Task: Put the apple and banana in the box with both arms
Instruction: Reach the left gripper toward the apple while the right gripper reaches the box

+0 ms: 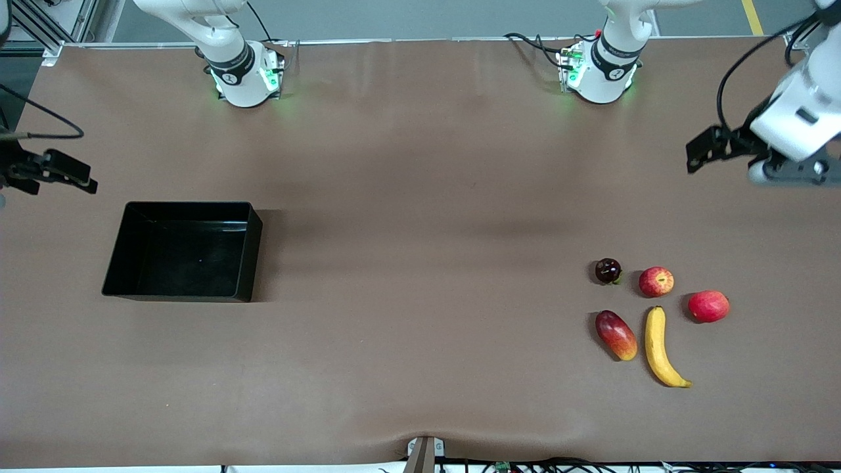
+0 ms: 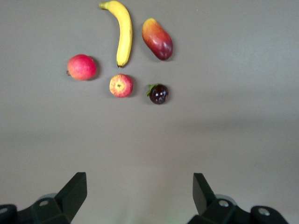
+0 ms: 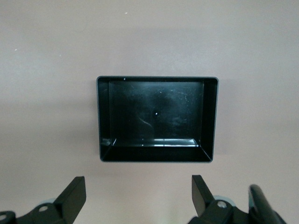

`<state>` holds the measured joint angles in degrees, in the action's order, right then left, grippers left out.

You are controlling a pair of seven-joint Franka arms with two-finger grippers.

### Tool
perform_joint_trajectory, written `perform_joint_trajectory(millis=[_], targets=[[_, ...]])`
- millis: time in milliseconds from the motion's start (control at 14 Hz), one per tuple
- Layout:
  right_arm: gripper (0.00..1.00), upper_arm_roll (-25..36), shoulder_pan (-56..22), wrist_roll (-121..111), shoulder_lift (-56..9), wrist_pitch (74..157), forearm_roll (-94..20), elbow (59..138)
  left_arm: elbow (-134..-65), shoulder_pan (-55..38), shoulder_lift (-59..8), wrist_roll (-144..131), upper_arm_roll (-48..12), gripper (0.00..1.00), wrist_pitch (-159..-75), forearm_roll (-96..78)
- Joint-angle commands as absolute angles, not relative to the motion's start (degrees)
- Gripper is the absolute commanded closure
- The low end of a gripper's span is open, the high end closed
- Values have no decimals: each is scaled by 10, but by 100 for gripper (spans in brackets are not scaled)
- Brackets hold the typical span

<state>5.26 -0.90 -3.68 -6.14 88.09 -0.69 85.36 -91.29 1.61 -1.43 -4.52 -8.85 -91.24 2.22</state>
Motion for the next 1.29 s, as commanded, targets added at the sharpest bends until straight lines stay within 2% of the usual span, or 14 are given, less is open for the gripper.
perform_joint_trajectory(millis=[0,214,429,786,929,1214], targets=[[0,53,8,-34,-126,902,5,844,-954,17,-30,-34,-89,0,-987,36],[0,52,25,-38,-143,937,-3,845,-1001,17,-54,-34,-89,0,-1073,53],[0,52,50,-33,-186,929,-6,847,-1054,15,-63,-39,-94,0,-1155,94],[0,52,92,-68,-226,955,15,856,-1067,17,-90,-43,-95,0,-1178,92],[0,52,112,-105,-235,998,15,881,-1078,18,-98,-42,-95,0,-1192,92],[0,52,144,-186,-257,1095,13,923,-1135,28,-96,-43,-95,0,-1277,90]])
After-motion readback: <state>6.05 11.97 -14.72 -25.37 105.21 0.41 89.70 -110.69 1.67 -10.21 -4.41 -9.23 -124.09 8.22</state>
